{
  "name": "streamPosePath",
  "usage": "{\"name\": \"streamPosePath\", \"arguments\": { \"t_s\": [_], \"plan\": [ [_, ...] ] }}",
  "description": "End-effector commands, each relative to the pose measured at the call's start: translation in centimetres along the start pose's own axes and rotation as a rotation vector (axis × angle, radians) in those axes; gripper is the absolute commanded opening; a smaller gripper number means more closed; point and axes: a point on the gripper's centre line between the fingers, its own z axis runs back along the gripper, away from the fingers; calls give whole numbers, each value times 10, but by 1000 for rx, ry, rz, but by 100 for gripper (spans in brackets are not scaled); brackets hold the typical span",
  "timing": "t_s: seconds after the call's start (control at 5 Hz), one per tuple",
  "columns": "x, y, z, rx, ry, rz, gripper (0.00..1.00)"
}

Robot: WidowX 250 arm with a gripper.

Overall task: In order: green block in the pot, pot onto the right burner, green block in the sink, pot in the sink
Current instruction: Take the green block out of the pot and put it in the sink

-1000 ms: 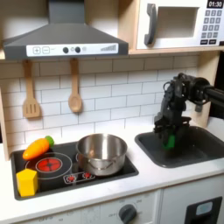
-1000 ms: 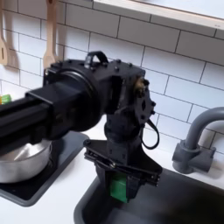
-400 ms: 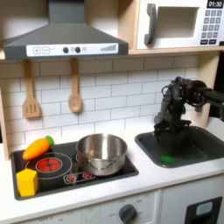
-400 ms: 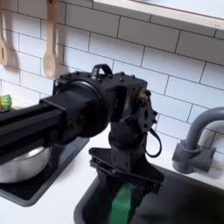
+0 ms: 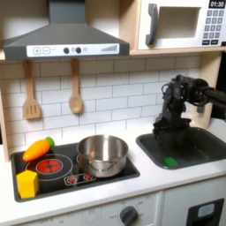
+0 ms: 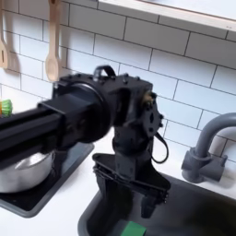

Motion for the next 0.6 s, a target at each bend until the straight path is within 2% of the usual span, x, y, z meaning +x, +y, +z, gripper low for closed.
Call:
{"name": "streamPosePath", "arguments": {
  "t_s": [0.0, 0.2, 0.4],
  "plan": [
    [2, 32, 33, 35, -38, 62, 100],
    [0, 52, 42, 74, -38, 128, 100],
    [1, 68, 42, 106, -36, 170, 100]
  ]
}}
